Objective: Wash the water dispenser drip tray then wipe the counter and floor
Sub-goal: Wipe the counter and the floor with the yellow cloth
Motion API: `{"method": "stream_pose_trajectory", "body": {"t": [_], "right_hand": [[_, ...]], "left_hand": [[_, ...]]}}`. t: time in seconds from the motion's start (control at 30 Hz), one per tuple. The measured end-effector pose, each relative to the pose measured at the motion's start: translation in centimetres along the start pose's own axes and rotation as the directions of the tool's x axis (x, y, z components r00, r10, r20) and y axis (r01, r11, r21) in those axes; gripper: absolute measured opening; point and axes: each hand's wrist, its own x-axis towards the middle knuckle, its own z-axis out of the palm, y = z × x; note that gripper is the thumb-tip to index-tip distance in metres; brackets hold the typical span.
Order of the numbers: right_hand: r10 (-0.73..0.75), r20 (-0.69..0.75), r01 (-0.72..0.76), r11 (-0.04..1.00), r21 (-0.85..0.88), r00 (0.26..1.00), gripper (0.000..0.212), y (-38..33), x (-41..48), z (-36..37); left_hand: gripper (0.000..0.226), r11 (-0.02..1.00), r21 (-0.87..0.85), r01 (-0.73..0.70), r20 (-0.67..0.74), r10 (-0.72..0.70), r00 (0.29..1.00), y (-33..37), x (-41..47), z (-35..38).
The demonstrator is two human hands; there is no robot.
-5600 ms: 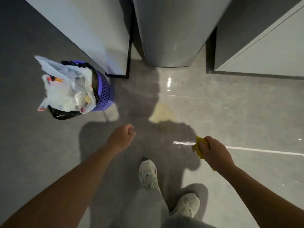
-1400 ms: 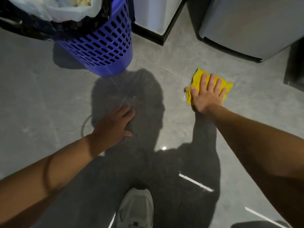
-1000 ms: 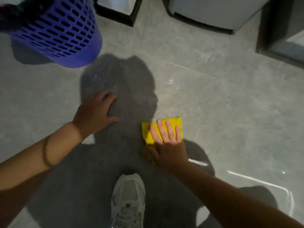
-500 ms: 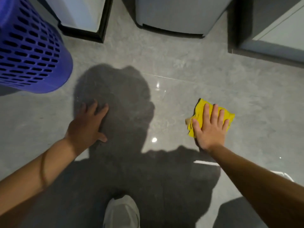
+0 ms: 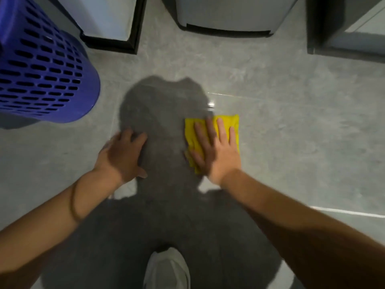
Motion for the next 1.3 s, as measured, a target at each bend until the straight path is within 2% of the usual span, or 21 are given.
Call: {"method": "stream_pose_trajectory", "body": {"t": [0.1, 0.17, 0.23, 0.3, 0.4, 0.53, 0.67, 0.77, 0.87, 1.0, 1.07, 1.13, 1.2, 1.3], "right_hand": [[0.043, -0.042, -0.043, 0.999, -0.01, 0.998, 0.075, -0.2, -10.1, 3.0], [0.134, -0.035, -0.135, 0.99, -0.029, 0.99, 0.08, 1.8, -15.4, 3.9], [0.239, -0.002, -0.239, 0.97, -0.038, 0.971, 0.083, 4.7, -18.2, 3.5], [0.362, 0.03, -0.361, 0.932, -0.027, 0.932, 0.084, 7.6, -18.6, 2.3], [0.53, 0.004, -0.53, 0.848, 0.02, 0.848, 0.086, 11.7, -15.9, 0.2], [0.627, -0.003, -0.625, 0.776, 0.088, 0.779, 0.089, 16.9, -8.8, -1.9], [0.634, 0.0, -0.63, 0.768, 0.117, 0.773, 0.089, 19.1, 0.8, -3.7], [0.48, 0.003, -0.48, 0.877, 0.02, 0.877, 0.084, 14.9, 4.7, -3.9], [0.247, -0.014, -0.247, 0.969, 0.009, 0.969, 0.079, 8.8, 2.5, -2.6], [0.11, -0.056, -0.11, 0.994, 0.002, 0.992, 0.074, 4.5, -8.5, 1.2], [0.137, -0.068, -0.138, 0.99, 0.0, 0.988, 0.074, 4.6, -14.7, 3.0], [0.201, -0.021, -0.201, 0.979, -0.016, 0.979, 0.08, 6.9, -18.4, 3.3], [0.309, 0.042, -0.308, 0.951, -0.019, 0.95, 0.085, 10.5, -18.9, 2.2], [0.495, 0.045, -0.495, 0.869, -0.013, 0.868, 0.087, 16.1, -15.5, -0.4]], "left_hand": [[0.12, 0.993, -0.063, -0.098, -0.102, 0.091, 0.991, 2.2, 0.7, -0.4], [0.123, 0.983, -0.053, -0.175, -0.164, 0.164, 0.973, 4.2, 1.6, -0.5], [0.124, 0.976, -0.016, -0.217, -0.167, 0.211, 0.963, 6.0, 2.5, -0.7], [0.125, 0.971, 0.01, -0.237, -0.134, 0.237, 0.962, 7.3, 3.2, -0.8], [0.124, 0.975, 0.028, -0.221, -0.101, 0.222, 0.97, 8.1, 3.8, -0.8], [0.124, 0.976, 0.003, -0.219, -0.087, 0.219, 0.972, 8.2, 4.1, -0.4], [0.125, 0.977, -0.014, -0.211, -0.086, 0.209, 0.974, 8.3, 4.2, -0.4], [0.125, 0.974, -0.036, -0.222, -0.091, 0.218, 0.972, 8.1, 4.2, -0.5], [0.124, 0.971, -0.055, -0.232, -0.109, 0.225, 0.968, 7.8, 4.0, -0.3], [0.124, 0.972, -0.067, -0.226, -0.113, 0.218, 0.969, 8.1, 4.0, -0.3], [0.124, 0.972, -0.066, -0.226, -0.105, 0.219, 0.97, 8.2, 4.1, -0.2], [0.125, 0.974, -0.066, -0.216, -0.095, 0.21, 0.973, 8.1, 4.4, -0.1], [0.125, 0.975, -0.068, -0.213, -0.094, 0.206, 0.974, 7.9, 4.7, 0.2], [0.126, 0.972, -0.073, -0.224, -0.118, 0.215, 0.969, 7.7, 5.0, 0.8]]}}
